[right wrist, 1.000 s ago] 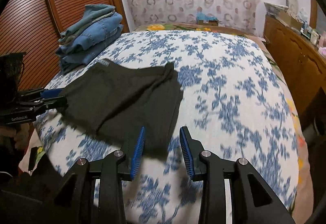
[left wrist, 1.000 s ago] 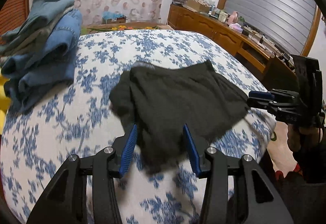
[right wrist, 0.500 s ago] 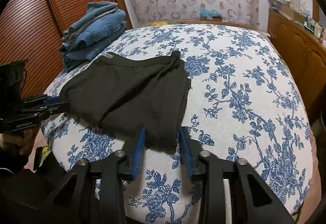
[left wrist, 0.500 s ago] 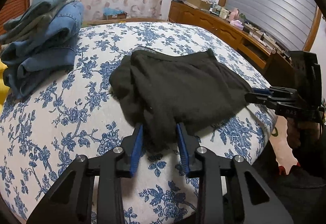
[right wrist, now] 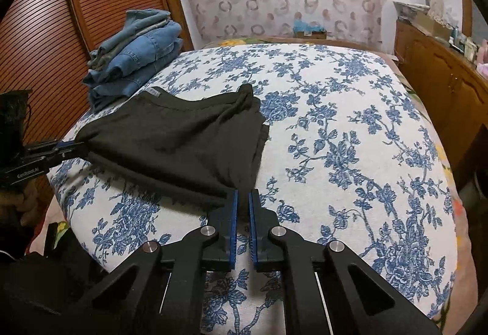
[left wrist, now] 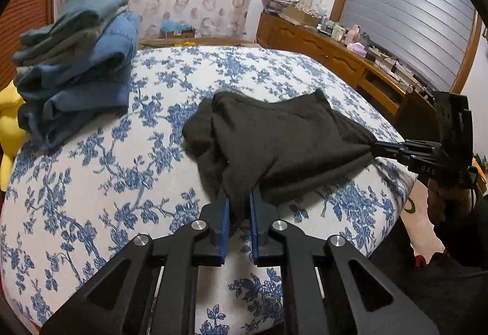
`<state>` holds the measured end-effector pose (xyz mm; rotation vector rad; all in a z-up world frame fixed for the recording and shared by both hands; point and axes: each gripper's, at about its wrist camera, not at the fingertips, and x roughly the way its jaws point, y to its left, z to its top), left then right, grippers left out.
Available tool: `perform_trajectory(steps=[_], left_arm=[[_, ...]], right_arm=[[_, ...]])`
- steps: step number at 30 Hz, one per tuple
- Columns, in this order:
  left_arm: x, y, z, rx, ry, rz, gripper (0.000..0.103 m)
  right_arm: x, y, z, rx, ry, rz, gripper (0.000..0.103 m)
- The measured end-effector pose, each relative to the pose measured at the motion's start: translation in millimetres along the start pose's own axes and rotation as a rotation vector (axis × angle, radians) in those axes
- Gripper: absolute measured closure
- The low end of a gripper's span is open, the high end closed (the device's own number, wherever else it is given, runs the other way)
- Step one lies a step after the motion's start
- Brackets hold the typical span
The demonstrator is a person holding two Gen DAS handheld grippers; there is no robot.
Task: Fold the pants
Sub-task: 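Grasp the folded black bundle with both tools and lift it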
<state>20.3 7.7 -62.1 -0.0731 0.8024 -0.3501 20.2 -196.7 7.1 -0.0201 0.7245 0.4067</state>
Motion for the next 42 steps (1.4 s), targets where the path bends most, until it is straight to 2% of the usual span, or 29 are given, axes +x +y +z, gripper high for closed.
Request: perform_trajectory(steps=[4,6,10,12,15,19,24,31,42], left_arm=[[1.2,-4.6,0.4,-0.001,0.019,-0.007,0.088],[0.3,-8.6,2.9,0.013,0.024,0.003,0.083],[-3.3,-11.1,10.4,0.029,-0.001,0.024,0.055],[-2.8,-8.5,17.0,0.026,-0.011,0.025,0.055],[1.8,-3.2,28.8,0.019,-0.022,0.035,0.055],[16.8,4.3,44.5,0.01,-0.017,0.049,0.055],[37.0,12.2,55.0,-0.006,0.011,0.065,0.055],[56.0,16.2,58.2,-0.01,0.05,0.083,0.055],[66.6,26.9,56.9,-0.034,0.068,0.073,0.055]], right_arm=[[-0.1,2.7,1.3,-0.005,0.01,0.022,0.097],[-0.4,3.8,3.1,-0.016,0.021,0.026,0.097],[-6.4,4.9,7.3,-0.014,0.005,0.028,0.09],[-10.6,3.5,10.1,-0.012,-0.014,0.026,0.086],[-12.5,1.0,15.2,-0.01,-0.033,0.007,0.065],[-3.8,-0.4,24.2,-0.01,-0.027,-0.006,0.06],[18.0,-1.8,35.9,0.003,0.001,0.011,0.059],[48.2,-1.6,45.7,0.006,0.065,-0.043,0.059],[70.9,0.6,60.1,-0.018,0.053,0.002,0.06]])
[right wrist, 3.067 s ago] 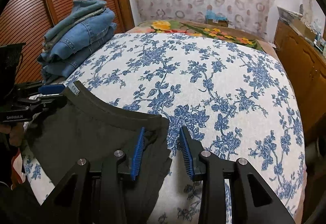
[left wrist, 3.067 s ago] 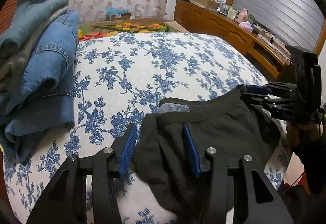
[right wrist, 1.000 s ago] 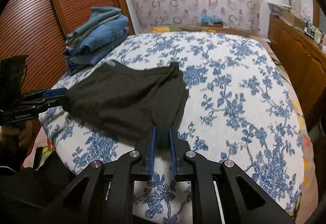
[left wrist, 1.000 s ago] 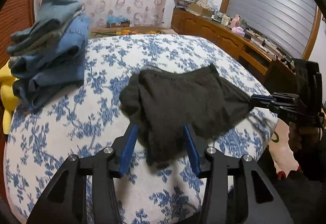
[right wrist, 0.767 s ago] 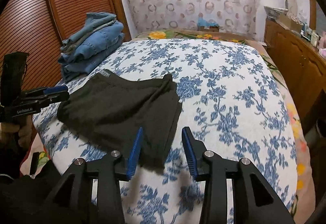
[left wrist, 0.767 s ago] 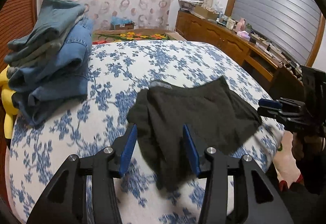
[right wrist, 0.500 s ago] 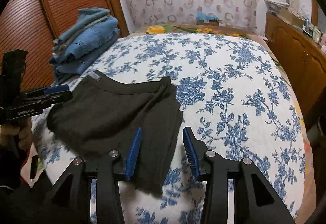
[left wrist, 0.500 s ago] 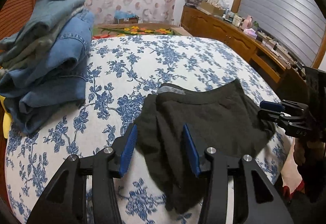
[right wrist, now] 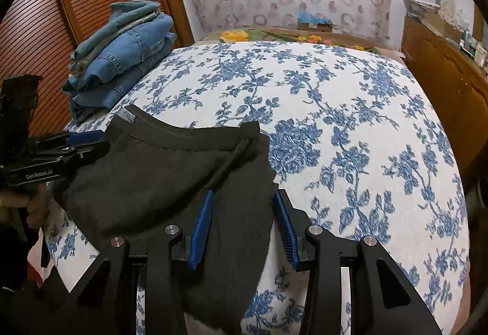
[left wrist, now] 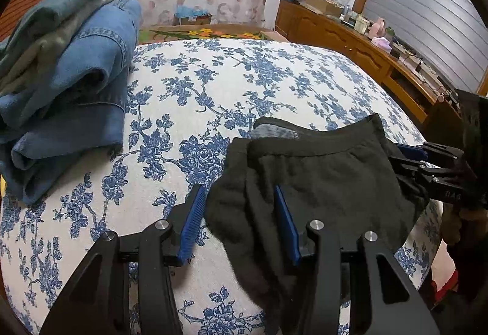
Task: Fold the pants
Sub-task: 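Grasp the folded black bundle with both tools and lift it, then carry the black bundle with both tools toward the stack of blue jeans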
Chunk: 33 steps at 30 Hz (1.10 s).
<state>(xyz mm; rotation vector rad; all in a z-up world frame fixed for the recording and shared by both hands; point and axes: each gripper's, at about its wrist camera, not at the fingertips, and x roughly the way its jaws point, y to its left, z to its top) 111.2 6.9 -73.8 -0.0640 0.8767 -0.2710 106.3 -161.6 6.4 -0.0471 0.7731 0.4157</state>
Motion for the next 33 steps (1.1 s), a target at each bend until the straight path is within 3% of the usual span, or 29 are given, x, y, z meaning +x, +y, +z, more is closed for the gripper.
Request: perform_trajectory(steps=[5,12,17,18,20,33], left_arm=[[4.8,3.7,6.5,-0.016,0.005,-0.023,0.055],[8.6,7.0,12.2,-0.052,0.008,-0.063,0.056],[6.1,2.1,11.2,-0.04,0.001,-0.096,0.076],[5.6,0.0,11.5,-0.035,-0.002,-0.097,0.076],[0.8,-4.6,11.1,-0.019,-0.019,-0.097,0.094],[-59.4,-31.9,19.8,0.046,-0.168,-0.108,0.095]], right_arm=[[2.6,-2.7,-2.5,-0.007,-0.011,0.001,0.065],[3.6,-4.1,-3.4,-0.001,-0.014,0.038,0.082],[3.8,-2.1,-3.8,-0.002,-0.012,0.053,0.087],[3.9,-1.5,-3.8,-0.004,-0.012,0.053,0.089],[3.5,0.2,-3.8,-0.011,-0.012,0.053,0.091],[-39.1,10.9,-5.3,-0.039,-0.151,0.07,0.094]])
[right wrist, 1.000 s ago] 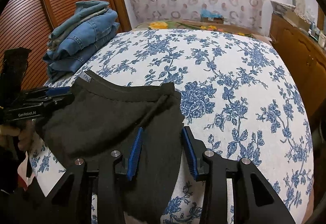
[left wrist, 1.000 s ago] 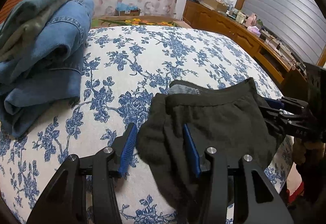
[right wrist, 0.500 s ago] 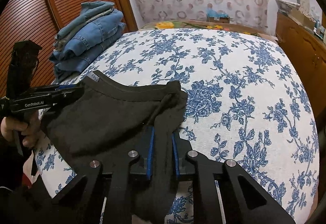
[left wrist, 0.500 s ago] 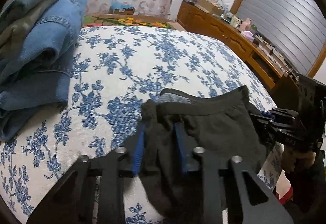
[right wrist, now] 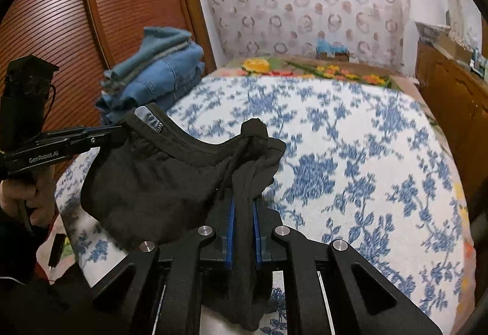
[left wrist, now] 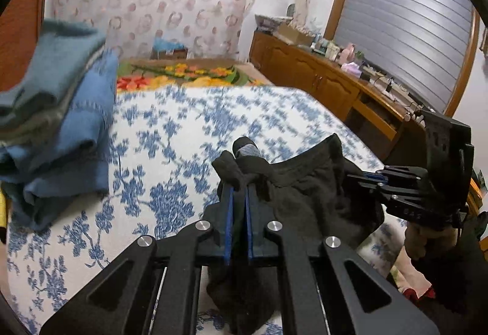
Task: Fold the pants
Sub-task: 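Carry the black bundle with both tools toward the stack of blue jeans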
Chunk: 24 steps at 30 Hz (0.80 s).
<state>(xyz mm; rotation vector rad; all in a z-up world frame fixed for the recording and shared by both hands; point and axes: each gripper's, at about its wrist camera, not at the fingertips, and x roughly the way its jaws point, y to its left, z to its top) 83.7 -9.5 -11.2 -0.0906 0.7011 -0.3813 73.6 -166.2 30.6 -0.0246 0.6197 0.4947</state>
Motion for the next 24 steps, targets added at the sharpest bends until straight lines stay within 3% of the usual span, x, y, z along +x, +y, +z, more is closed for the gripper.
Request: perform_trajectory(steps=[13,24], left_arm=[[-37.0,-20.8,23.9,0.054,-0.107,0.021,0.095],[-57.7,-28.1,34.9,0.08,-0.161,0.039,0.095]], right_arm=[[-53.4,12.3,13.6,-0.049,-0.124,-0.018,0.094],[-77.6,22.2,26.5,-0.089,-0.178,-0.025,0.094]])
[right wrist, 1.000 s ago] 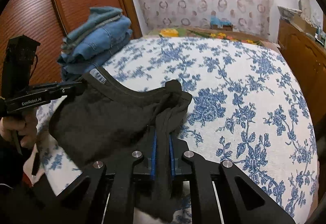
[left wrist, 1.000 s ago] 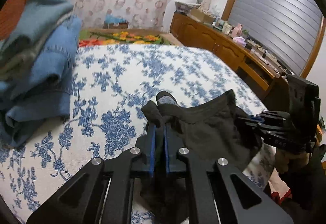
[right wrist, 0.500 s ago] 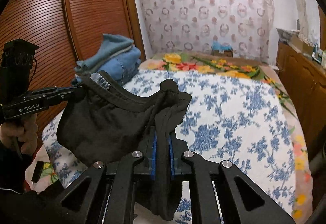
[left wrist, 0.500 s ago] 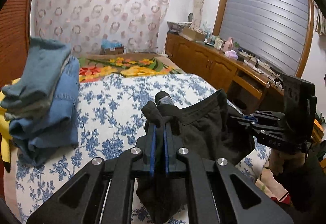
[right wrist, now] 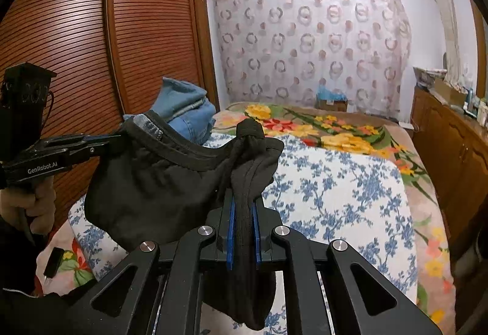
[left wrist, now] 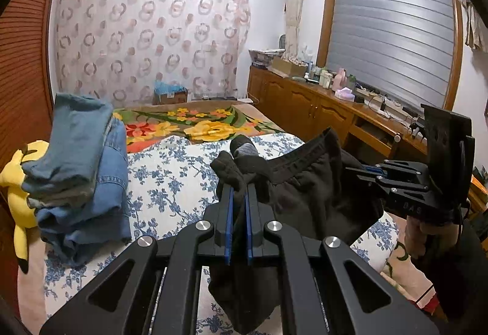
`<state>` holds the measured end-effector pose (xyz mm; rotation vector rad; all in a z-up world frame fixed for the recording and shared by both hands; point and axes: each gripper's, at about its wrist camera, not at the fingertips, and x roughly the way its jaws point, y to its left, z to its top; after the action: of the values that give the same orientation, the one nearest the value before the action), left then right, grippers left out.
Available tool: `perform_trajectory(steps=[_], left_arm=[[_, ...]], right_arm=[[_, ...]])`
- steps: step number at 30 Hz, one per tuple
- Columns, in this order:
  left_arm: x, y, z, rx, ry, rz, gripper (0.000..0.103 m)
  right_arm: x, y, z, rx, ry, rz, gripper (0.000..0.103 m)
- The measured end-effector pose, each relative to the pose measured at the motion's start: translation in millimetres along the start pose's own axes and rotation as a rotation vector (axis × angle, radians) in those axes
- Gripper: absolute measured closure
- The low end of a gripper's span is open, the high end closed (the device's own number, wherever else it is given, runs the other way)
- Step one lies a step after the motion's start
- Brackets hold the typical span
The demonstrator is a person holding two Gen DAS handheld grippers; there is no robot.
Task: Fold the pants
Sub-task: 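Carry the black bundle with both tools toward the stack of blue jeans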
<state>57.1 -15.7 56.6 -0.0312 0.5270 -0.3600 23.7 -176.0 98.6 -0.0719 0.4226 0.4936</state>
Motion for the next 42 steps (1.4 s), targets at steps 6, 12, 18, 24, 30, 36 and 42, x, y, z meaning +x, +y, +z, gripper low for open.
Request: perform_trajectory(steps=[6,12,18,24,30,36,42], left_arm=[[-15.4,-1.2,6.6,0.008,-0.035,0.014,0.095],[-32.1,1.0,12.6,0.011,-0.074,0.024,0.095],[-45.2,3.5,18.9,0.018,-0.106,0.038,0.095],[-54.1,12.0,24.2,0.008,-0.128,0.071,0.095],[-58.2,28.2,31.7,-0.002,-0.14,0.121,0.095],[-53.7,49.7,41.0,-0.017,-0.137,0.183,0.095],[-41.2,73.5,46.7,-0.048,-0.122,0.234,0.095]], right_arm=[[-5.9,4.1,9.9,-0.025,-0.028,0.005,0.094],[-14.2,12.6,19.3,-0.055,-0.06,0.018,0.094],[-17.3,18.7,28.6,-0.076,-0.078,0.022,0.094],[-9.1,24.2,44.8,-0.117,-0.1,0.037,0.094],[17.3,25.8,61.0,-0.145,-0.116,0.076,0.094],[48.7,16.5,74.7,-0.157,-0.123,0.128,0.094],[84.8,-4.3,91.8,-0.178,-0.128,0.176,0.094]])
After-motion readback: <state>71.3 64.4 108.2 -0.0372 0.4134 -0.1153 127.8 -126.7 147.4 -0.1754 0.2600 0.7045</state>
